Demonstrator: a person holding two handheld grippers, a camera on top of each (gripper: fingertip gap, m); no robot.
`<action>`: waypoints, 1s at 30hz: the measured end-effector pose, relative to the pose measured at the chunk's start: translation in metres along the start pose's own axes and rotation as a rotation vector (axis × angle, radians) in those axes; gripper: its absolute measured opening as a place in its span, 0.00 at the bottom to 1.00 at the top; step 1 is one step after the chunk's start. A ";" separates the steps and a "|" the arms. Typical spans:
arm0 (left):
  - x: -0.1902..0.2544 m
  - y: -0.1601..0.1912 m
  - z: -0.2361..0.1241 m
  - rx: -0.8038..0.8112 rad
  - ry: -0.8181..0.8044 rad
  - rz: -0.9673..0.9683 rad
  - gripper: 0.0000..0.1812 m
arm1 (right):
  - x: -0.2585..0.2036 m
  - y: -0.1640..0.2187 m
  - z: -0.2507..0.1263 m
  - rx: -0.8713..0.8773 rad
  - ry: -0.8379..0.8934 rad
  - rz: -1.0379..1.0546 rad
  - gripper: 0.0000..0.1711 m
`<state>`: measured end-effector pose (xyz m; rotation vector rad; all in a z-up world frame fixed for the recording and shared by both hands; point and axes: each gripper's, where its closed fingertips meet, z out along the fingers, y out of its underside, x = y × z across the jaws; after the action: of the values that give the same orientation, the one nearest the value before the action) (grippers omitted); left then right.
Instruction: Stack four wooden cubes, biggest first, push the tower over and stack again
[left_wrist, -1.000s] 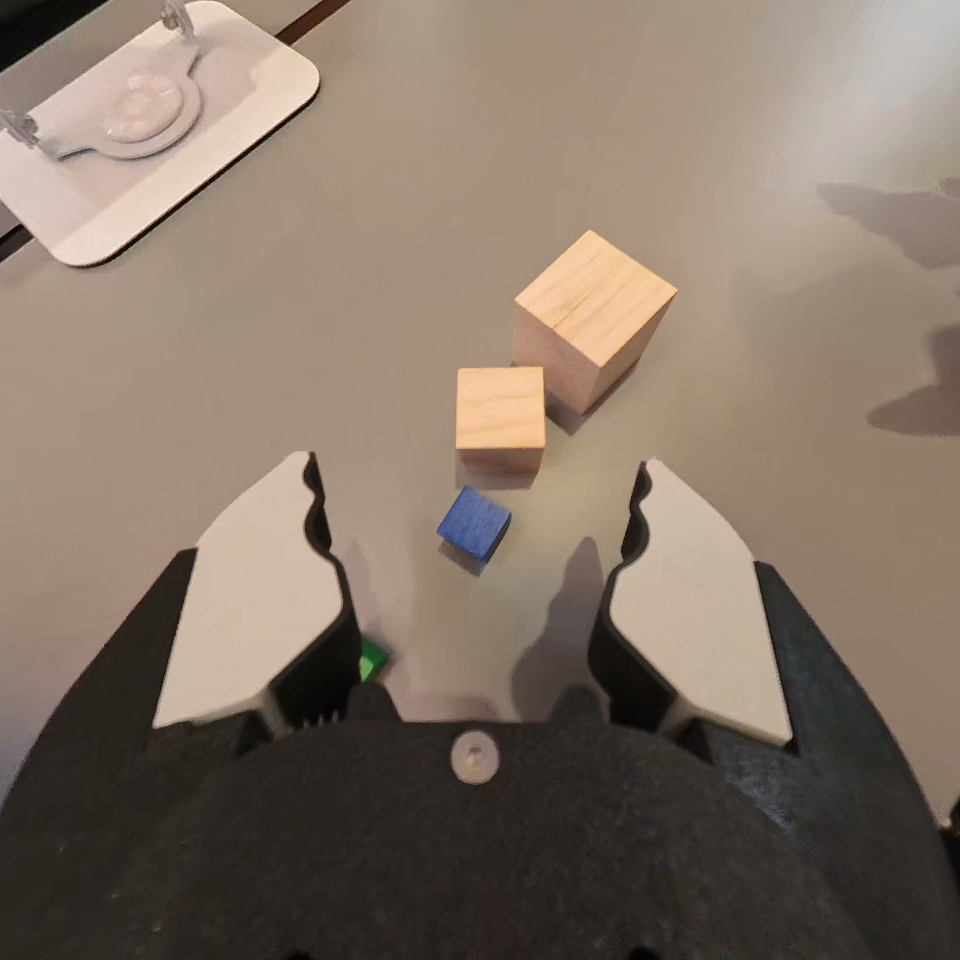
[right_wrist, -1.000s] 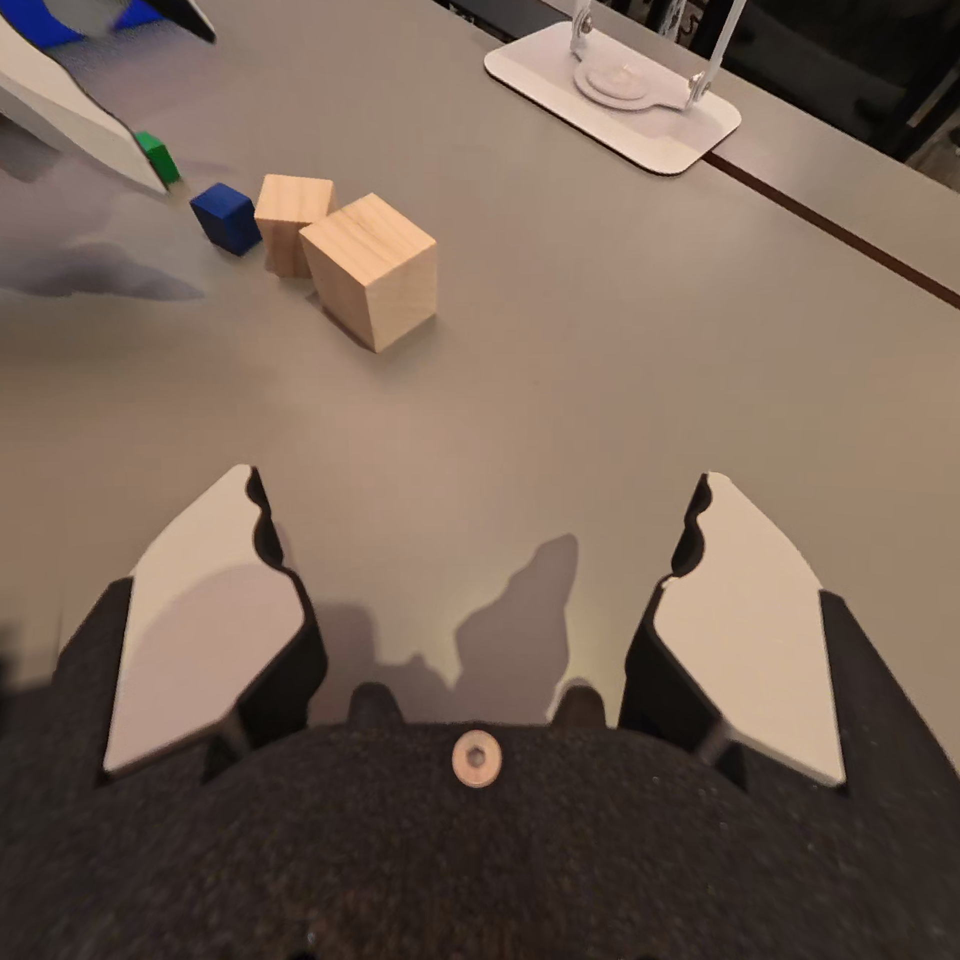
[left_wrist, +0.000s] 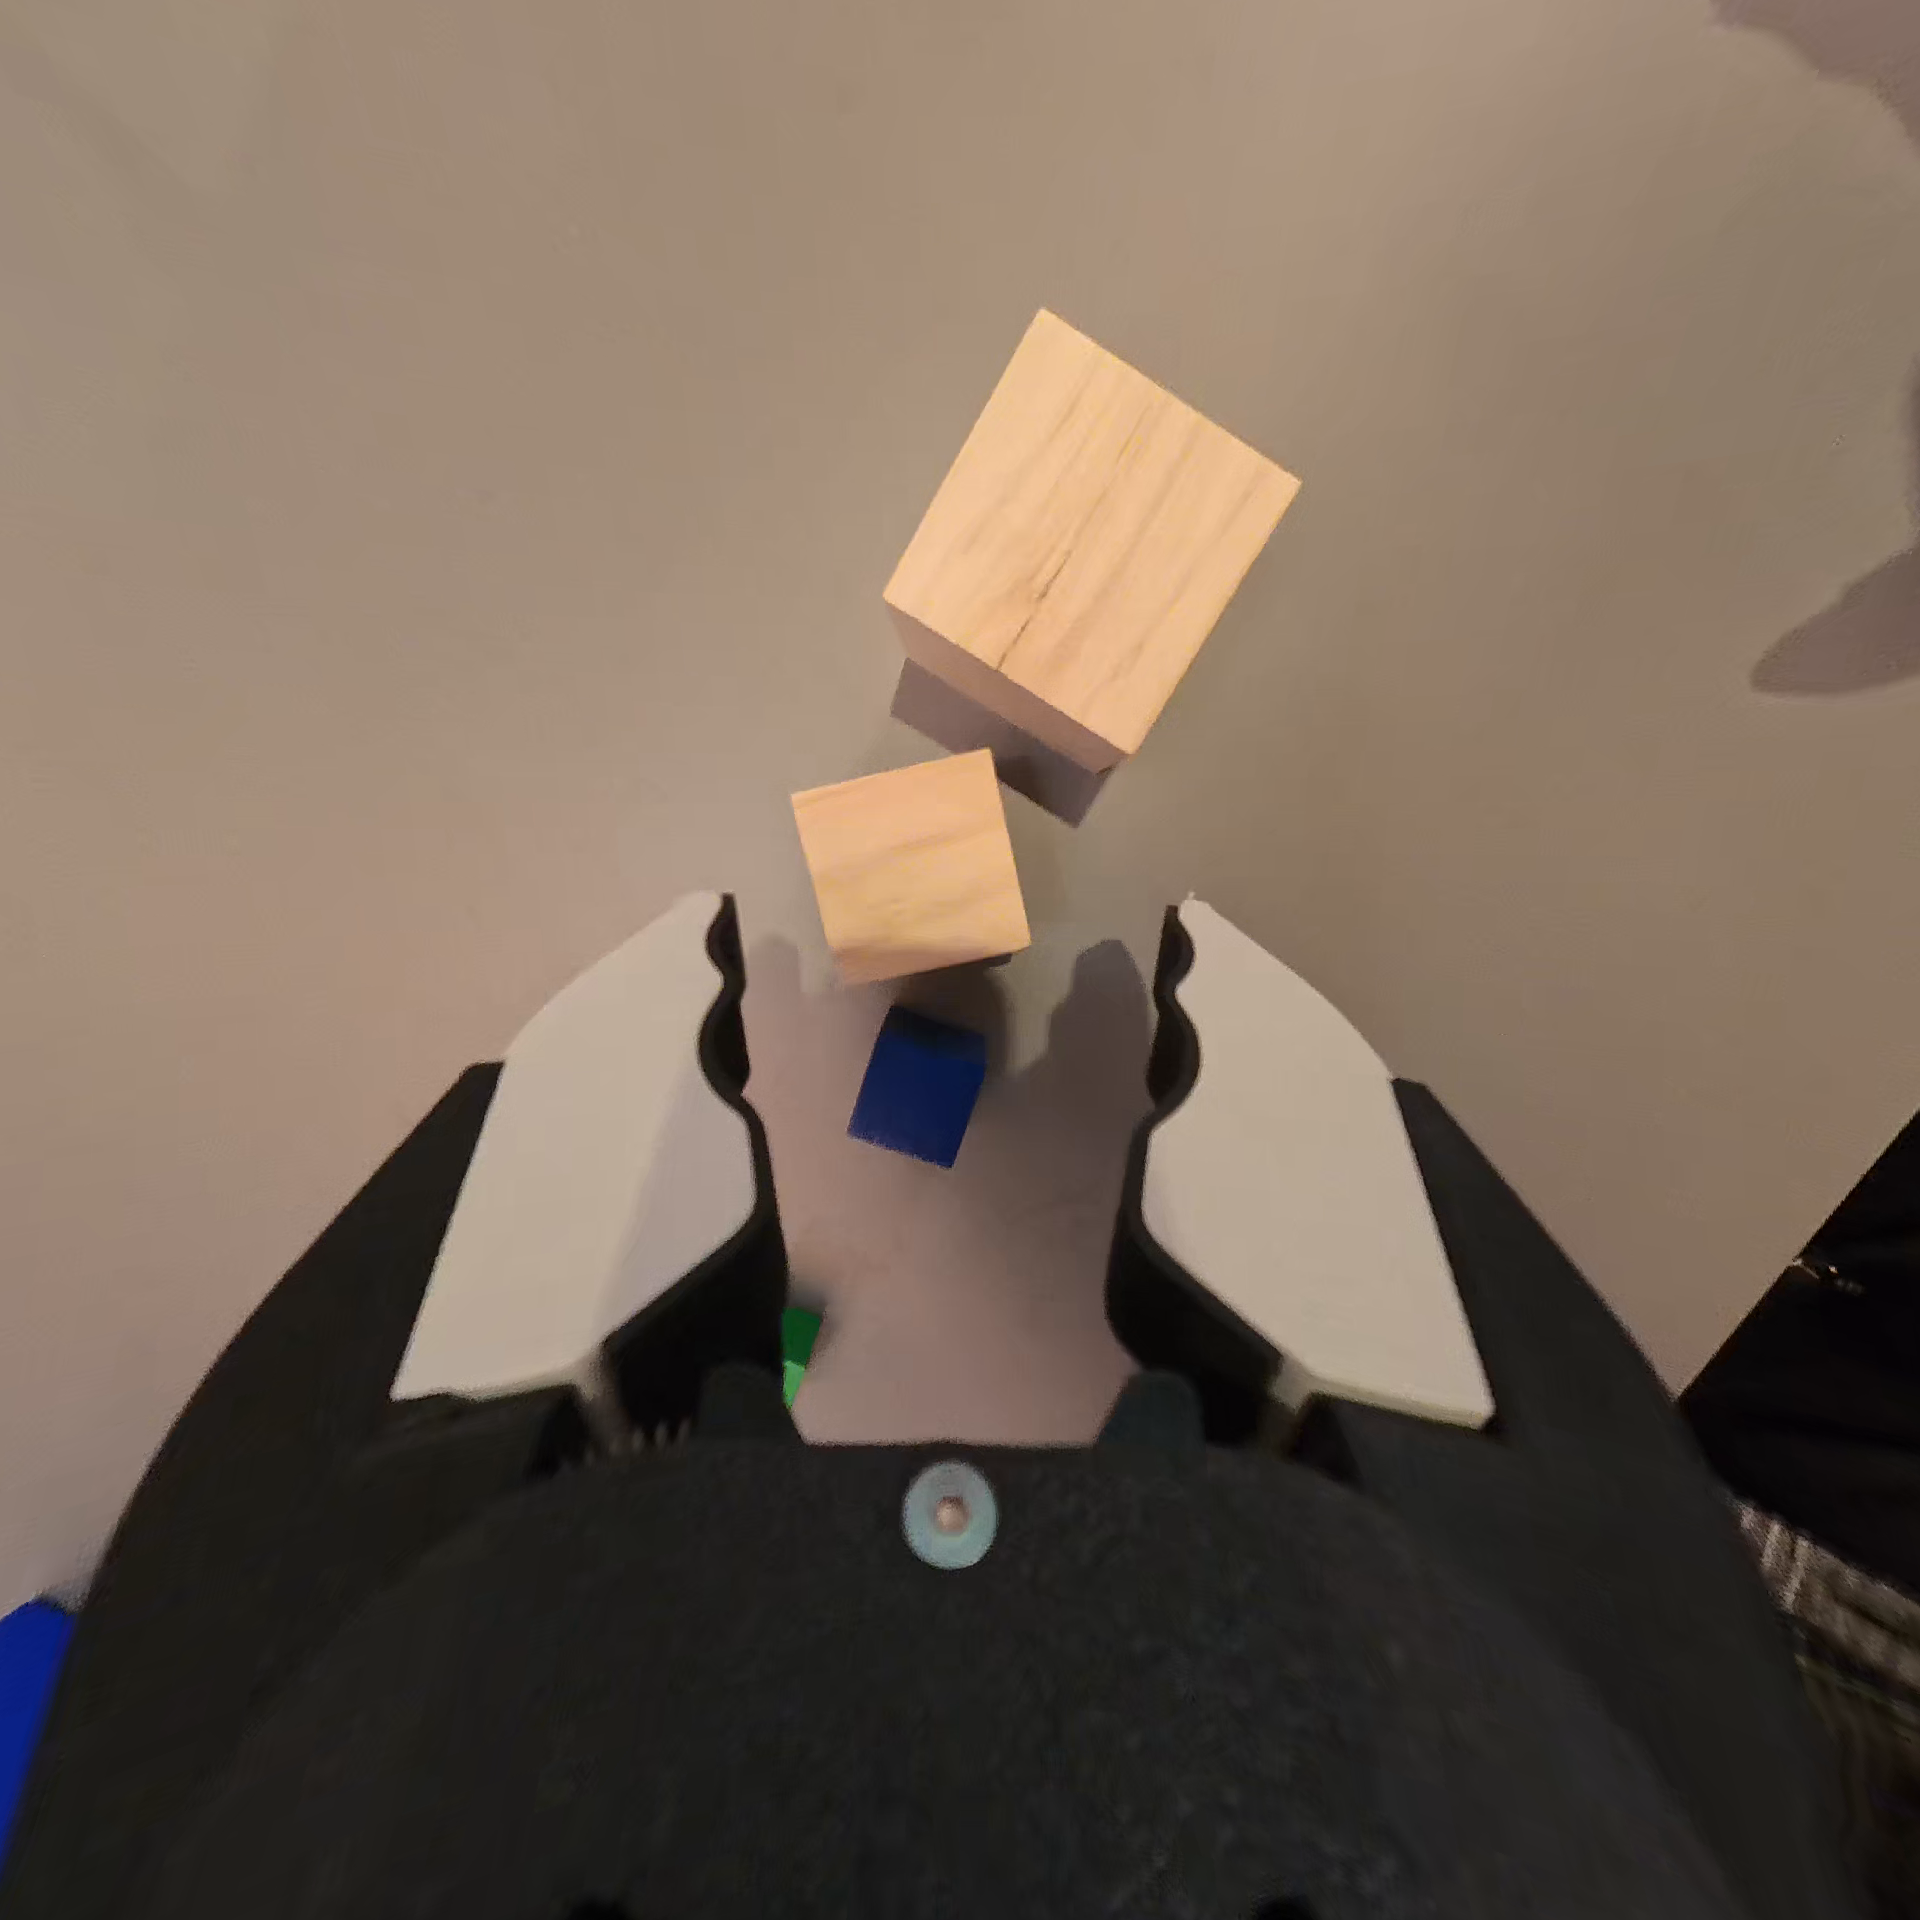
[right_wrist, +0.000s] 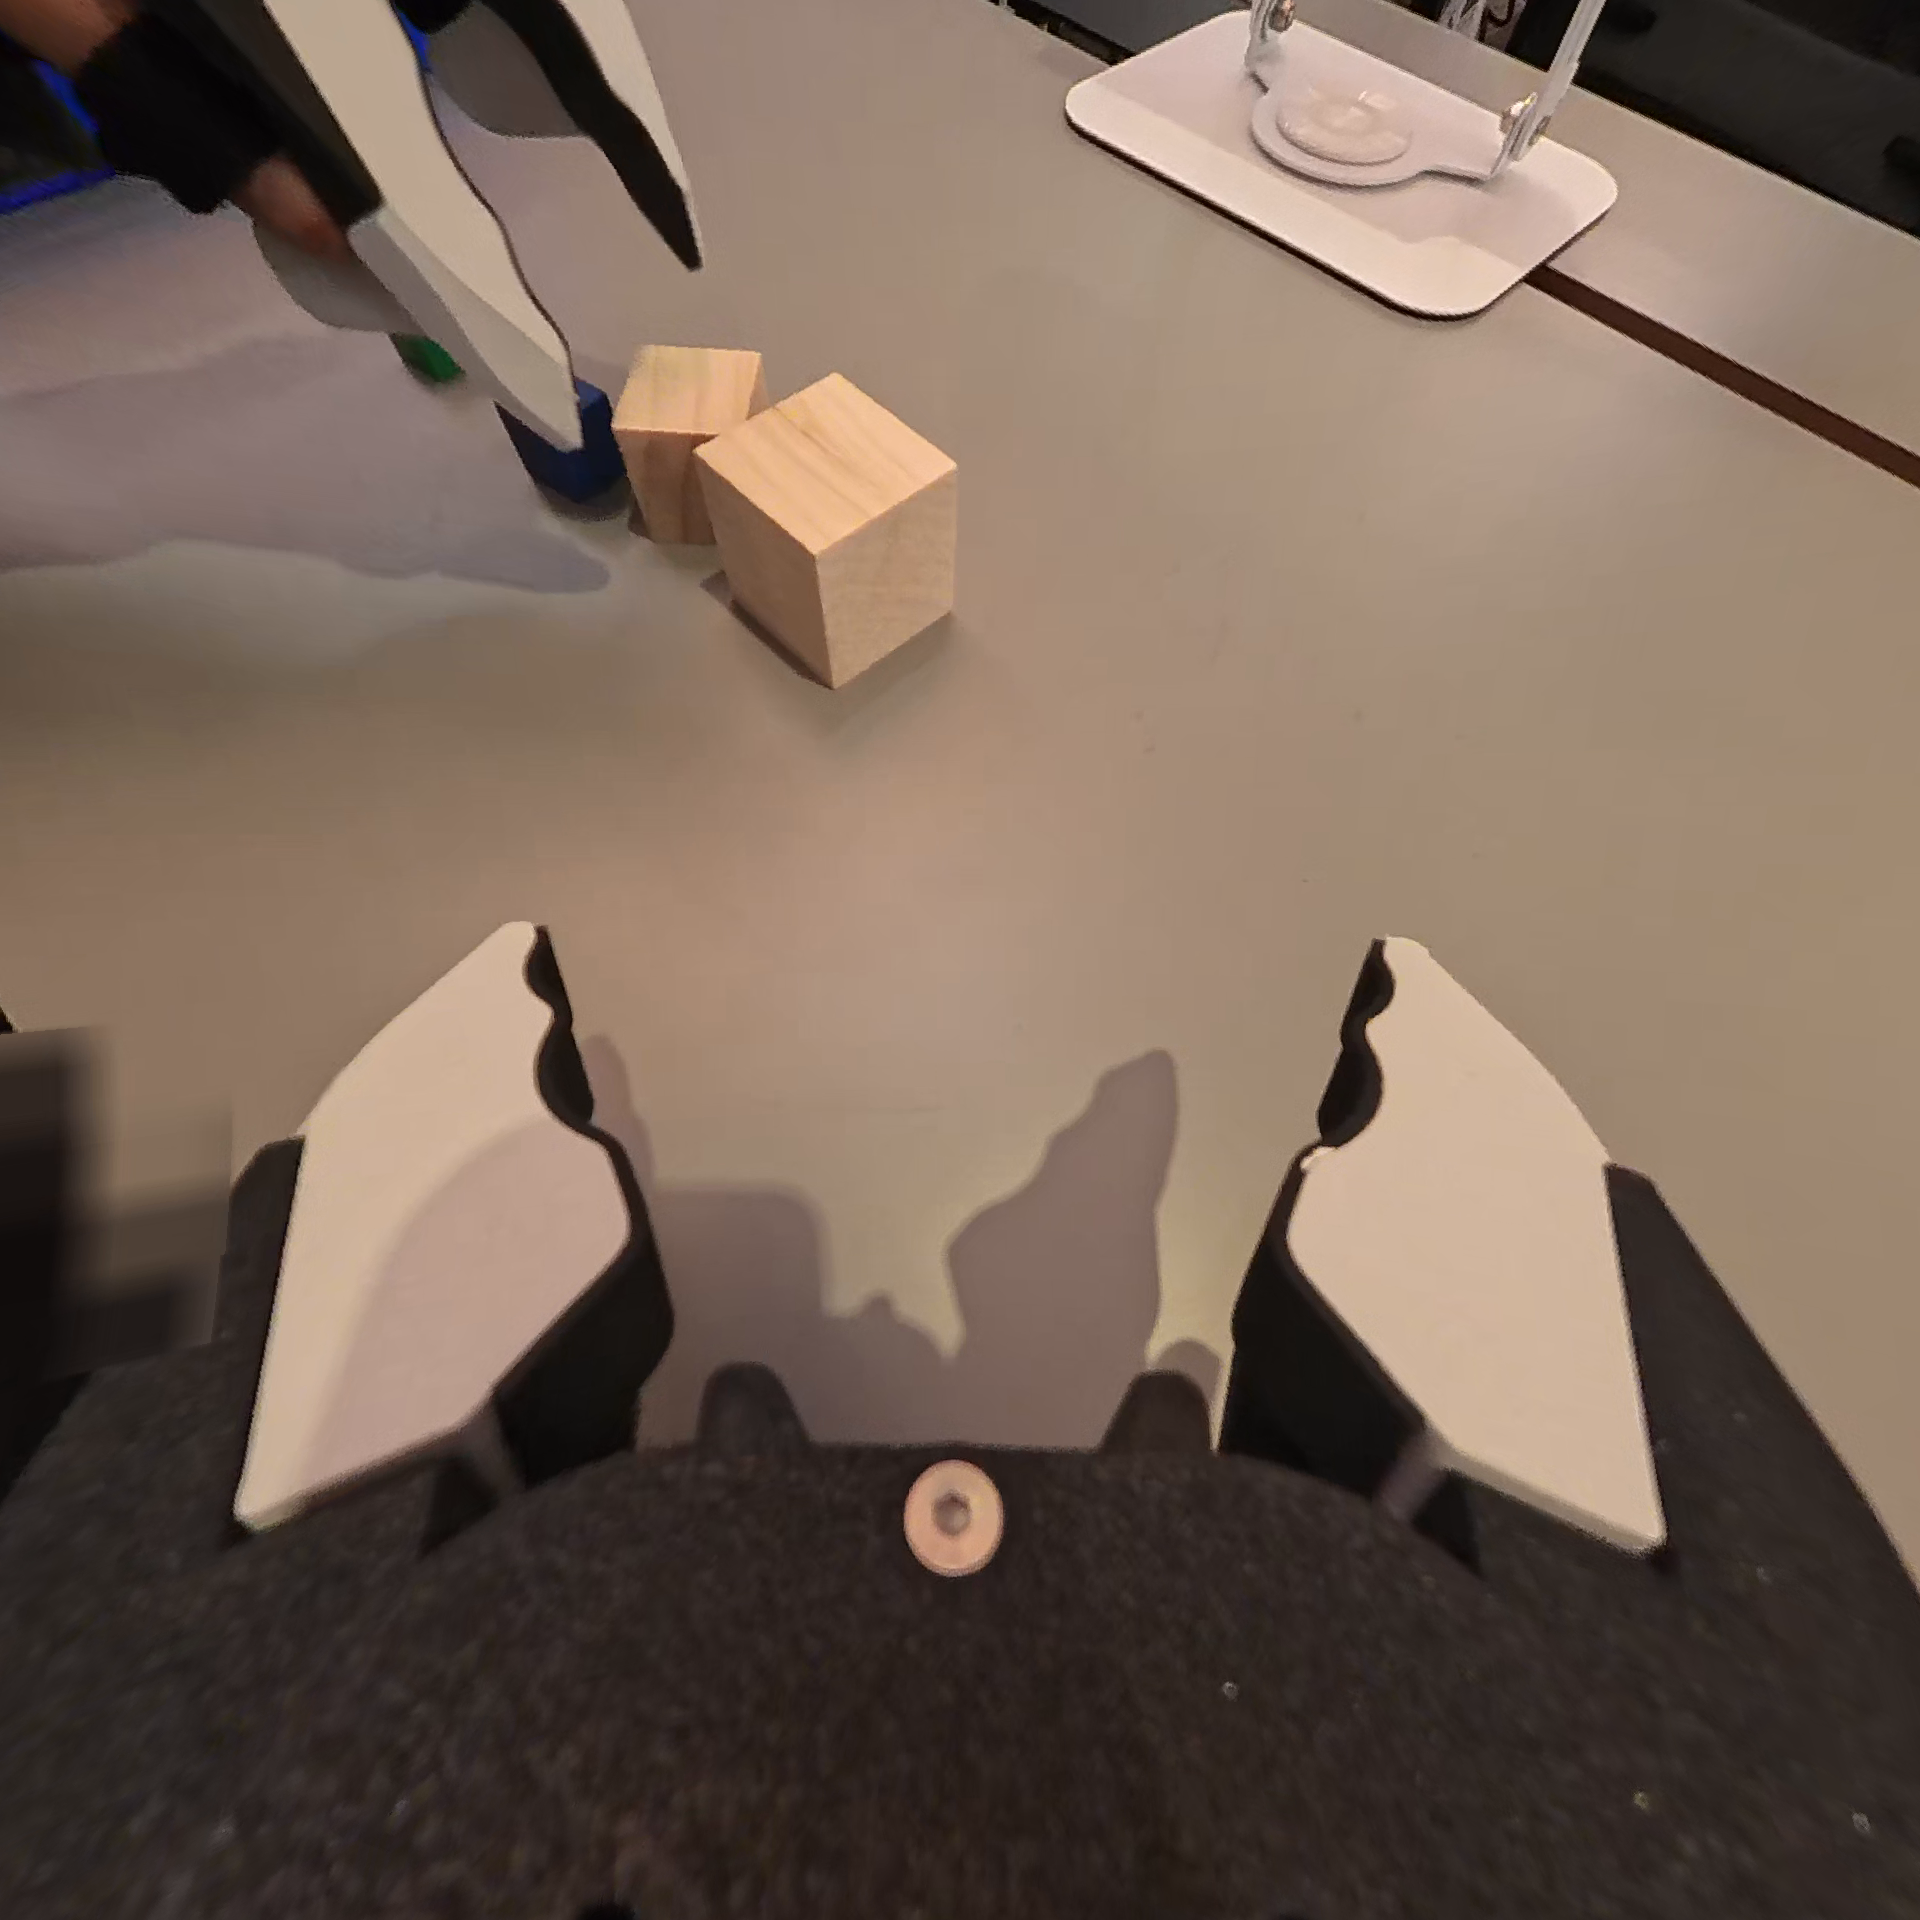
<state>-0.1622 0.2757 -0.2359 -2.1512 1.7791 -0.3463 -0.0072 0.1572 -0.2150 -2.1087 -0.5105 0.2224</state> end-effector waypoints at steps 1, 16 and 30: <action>0.000 0.000 0.002 -0.017 0.005 -0.005 0.41 | -0.001 0.000 0.000 0.000 -0.003 0.001 0.80; -0.011 0.006 0.030 -0.161 0.012 -0.084 0.25 | -0.002 -0.001 -0.001 0.004 -0.013 0.017 0.78; 0.007 -0.059 -0.033 -0.099 0.122 0.325 0.25 | -0.003 -0.004 -0.008 0.024 -0.019 0.011 0.75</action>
<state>-0.1208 0.2757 -0.1827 -1.8913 2.2149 -0.3184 -0.0080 0.1523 -0.2073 -2.0883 -0.5056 0.2540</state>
